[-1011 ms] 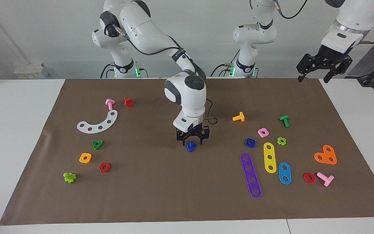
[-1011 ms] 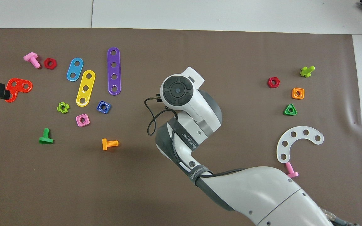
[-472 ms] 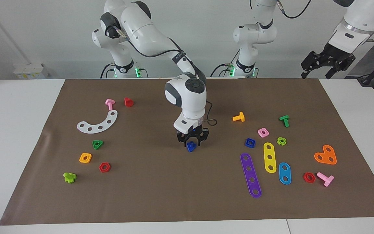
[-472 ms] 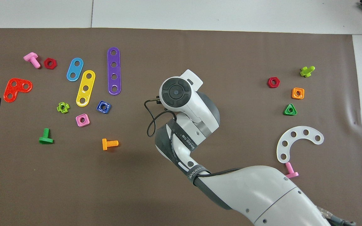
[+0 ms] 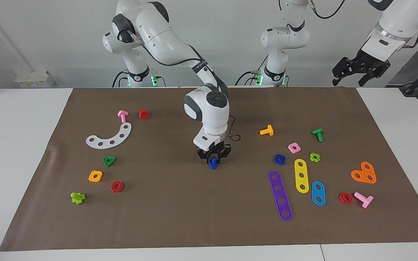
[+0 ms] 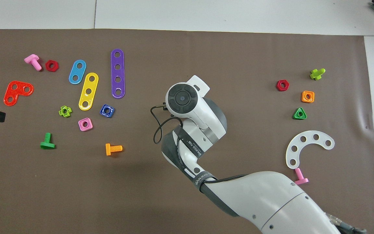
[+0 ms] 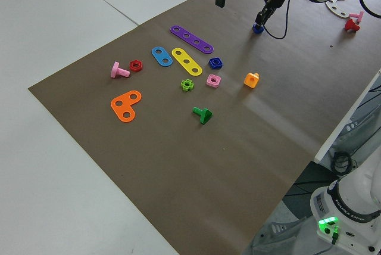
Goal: Unscrew and place screws in storage area
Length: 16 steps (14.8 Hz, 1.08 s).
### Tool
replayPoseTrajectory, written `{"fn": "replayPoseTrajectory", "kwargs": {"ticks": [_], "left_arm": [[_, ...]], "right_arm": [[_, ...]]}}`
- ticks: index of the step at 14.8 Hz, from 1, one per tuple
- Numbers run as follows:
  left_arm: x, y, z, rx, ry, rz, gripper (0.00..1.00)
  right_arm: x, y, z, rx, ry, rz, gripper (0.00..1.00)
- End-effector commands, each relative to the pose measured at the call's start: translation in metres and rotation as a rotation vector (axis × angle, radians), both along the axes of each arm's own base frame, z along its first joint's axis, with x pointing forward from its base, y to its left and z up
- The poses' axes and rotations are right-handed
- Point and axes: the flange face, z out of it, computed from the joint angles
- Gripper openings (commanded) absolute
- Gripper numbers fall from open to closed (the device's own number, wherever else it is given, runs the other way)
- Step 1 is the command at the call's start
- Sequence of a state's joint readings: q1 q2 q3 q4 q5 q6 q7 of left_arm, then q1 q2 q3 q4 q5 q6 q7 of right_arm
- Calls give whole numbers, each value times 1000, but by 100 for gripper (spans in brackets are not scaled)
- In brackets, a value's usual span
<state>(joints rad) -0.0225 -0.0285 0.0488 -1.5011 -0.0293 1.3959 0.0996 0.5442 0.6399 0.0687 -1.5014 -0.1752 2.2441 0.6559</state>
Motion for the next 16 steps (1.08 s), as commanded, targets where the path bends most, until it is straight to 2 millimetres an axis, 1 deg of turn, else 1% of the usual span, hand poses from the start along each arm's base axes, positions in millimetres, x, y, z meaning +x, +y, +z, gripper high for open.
{"fn": "replayPoseTrajectory", "kwargs": {"ticks": [1, 2, 3, 4, 5, 8, 9, 10, 11, 12, 14, 15, 16], "left_arm": [[-9, 2, 0, -17, 2, 0, 100], [-9, 2, 0, -18, 2, 0, 100], [-9, 2, 0, -18, 2, 0, 100], [-9, 2, 0, -18, 2, 0, 100], [-9, 2, 0, -17, 2, 0, 100], [-9, 2, 0, -18, 2, 0, 100], [-9, 2, 0, -18, 2, 0, 100], [-9, 2, 0, -18, 2, 0, 100], [-9, 2, 0, -18, 2, 0, 100], [-9, 2, 0, -18, 2, 0, 100], [-9, 2, 0, -18, 2, 0, 100], [-9, 2, 0, -17, 2, 0, 100], [-9, 2, 0, -18, 2, 0, 100]], "right_arm": [[-2, 0, 1, -2, -19, -18, 34], [-2, -1, 1, -3, -18, -18, 33], [-2, 0, 1, -2, -19, -18, 29], [-2, -1, 1, -3, -18, -18, 5], [-1, 0, 3, -4, -18, -21, 0], [2, -1, 17, -15, -11, -32, 0], [4, -3, 26, -6, -10, -42, 0], [7, -10, 40, 3, -18, -56, 0], [11, -22, 59, 5, -30, -71, 0], [17, -38, 72, 5, -34, -95, 0], [20, -70, 103, -9, -30, -125, 0], [21, -92, 116, -22, -25, -116, 0], [18, -113, 124, -35, -21, -99, 0]]}}
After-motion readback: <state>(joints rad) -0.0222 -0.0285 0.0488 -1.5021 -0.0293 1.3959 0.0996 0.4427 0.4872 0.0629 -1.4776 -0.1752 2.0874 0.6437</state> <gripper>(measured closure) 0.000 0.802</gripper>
